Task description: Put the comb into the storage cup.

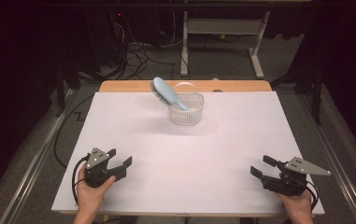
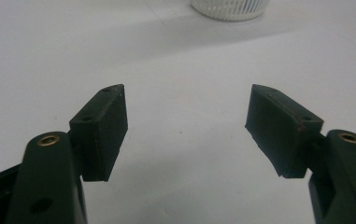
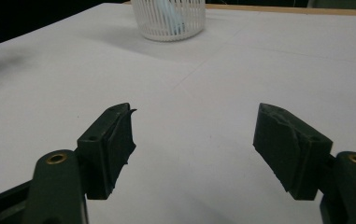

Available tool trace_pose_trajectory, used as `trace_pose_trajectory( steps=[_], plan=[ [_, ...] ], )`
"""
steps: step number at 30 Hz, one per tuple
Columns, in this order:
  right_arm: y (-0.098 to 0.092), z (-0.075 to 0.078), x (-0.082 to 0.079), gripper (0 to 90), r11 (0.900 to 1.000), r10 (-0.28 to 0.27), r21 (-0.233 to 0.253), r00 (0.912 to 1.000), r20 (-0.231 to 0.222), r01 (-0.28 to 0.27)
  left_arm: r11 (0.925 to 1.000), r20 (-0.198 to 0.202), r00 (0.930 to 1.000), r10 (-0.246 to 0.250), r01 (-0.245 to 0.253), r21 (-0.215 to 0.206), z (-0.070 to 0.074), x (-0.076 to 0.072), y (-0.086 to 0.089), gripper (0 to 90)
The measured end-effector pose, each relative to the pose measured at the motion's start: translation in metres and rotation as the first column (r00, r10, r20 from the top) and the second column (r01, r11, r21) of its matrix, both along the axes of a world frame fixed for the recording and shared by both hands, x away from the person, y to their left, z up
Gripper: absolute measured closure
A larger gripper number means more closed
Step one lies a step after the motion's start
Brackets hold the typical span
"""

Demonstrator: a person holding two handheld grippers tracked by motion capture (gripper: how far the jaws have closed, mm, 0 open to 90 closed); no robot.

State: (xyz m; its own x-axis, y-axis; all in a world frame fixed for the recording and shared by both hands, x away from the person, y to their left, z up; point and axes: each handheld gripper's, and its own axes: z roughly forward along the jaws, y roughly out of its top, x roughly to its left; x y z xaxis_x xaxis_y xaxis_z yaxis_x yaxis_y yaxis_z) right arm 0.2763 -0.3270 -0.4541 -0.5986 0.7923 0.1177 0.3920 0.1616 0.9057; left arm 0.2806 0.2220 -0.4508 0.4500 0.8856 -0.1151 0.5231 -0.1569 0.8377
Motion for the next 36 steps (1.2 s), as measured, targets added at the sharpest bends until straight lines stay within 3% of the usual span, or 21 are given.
trace_pose_trajectory(
  steps=[36],
  plan=[
    [0.0, 0.0, 0.0, 29.2, 1.0, 0.002, 0.003, 1.0, 0.0, -0.002, 0.9995, -0.012, 0.9995, 0.029, -0.029, 0.011, -0.014, -0.007, 0.007, 30.3]
  ],
)
